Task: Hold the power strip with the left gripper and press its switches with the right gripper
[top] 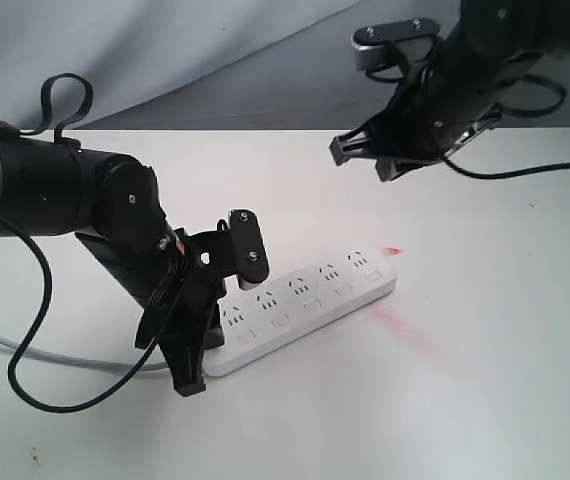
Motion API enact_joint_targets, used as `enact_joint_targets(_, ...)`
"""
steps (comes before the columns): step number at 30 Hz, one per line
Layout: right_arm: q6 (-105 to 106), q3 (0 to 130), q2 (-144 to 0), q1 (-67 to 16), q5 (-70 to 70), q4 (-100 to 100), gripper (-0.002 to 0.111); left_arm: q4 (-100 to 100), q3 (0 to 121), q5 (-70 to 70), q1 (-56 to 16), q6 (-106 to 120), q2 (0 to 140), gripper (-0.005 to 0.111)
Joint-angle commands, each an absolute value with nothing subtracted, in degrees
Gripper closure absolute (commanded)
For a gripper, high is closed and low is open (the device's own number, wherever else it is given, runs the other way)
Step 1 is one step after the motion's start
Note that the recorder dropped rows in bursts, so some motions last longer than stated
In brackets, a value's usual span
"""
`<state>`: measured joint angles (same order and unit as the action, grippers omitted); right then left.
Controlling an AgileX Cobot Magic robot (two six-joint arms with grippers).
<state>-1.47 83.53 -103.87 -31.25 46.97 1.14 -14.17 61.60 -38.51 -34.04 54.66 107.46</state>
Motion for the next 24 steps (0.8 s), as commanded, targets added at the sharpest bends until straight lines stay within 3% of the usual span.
enact_joint_targets(1,-0.44,81.42,-99.63,-28.69,45.1,3.68,0.108,-14.73,61.7,-37.94,-34.3,54.06,107.43,0.107)
enact_joint_targets(9,0.0,52.41,-83.75,-28.54,18.01,12.04,0.108,-16.62,61.7,-37.94,-34.3,54.06,107.33,0.107)
enact_joint_targets(19,-0.76,47.84,-59.32,-28.54,21.79,7.0,0.108,-37.97,61.59,-19.2,-32.05,50.98,88.57,0.107)
enact_joint_targets(24,-9.47,47.84,-51.29,-28.54,26.21,-3.79,0.108,-42.4,61.48,-18.22,-27.91,50.98,78.41,0.107)
